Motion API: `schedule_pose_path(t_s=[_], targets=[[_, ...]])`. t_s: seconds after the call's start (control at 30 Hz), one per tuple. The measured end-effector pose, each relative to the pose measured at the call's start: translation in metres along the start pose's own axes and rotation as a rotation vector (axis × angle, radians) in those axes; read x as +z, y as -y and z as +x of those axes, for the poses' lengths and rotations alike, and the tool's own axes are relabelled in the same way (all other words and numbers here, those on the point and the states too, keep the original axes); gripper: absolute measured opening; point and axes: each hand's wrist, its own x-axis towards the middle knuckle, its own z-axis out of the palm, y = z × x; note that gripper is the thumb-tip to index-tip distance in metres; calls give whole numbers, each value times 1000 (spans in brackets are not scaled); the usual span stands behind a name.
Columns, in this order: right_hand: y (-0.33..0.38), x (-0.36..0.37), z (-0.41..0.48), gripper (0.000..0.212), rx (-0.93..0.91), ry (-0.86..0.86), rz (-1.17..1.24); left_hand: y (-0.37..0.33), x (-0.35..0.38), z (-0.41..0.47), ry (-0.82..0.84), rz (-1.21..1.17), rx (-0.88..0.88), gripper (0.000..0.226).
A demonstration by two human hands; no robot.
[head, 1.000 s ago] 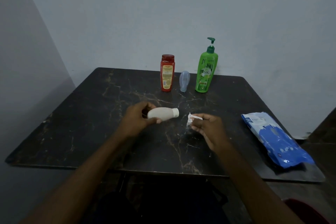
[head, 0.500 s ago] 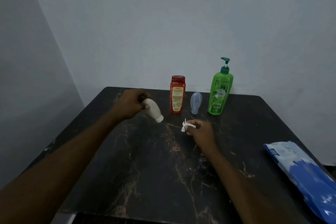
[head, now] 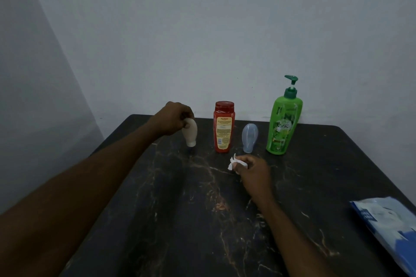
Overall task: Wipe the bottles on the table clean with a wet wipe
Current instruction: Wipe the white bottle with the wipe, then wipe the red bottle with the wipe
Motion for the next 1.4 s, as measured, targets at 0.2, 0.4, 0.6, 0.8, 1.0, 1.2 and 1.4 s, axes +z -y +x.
schedule_pose_path(t_s=[0.2, 0.4, 0.6, 0.8, 1.0, 1.2, 1.4], targets=[[-2, 1, 3, 20, 7, 9, -13, 0, 13, 10, 32, -30, -4, 31], [-4, 1, 5, 19, 8, 10, 2, -1, 20, 15, 47, -62, 5, 31], [-4, 1, 5, 21, 22, 23, -4, -3, 21, 19, 86, -55, 11, 30], [-4, 1, 5, 20, 22, 21, -2, -7, 20, 19, 108, -40, 11, 32], [-2, 0, 3, 20, 22, 13, 3, -9, 15, 21, 108, -56, -8, 45], [-2, 1, 4, 19, 27, 14, 13, -27, -13, 30, -61, -109, 108, 80], [-5, 0, 5, 16, 23, 20, 40, -76, -26, 50, 61, -121, 201, 76]])
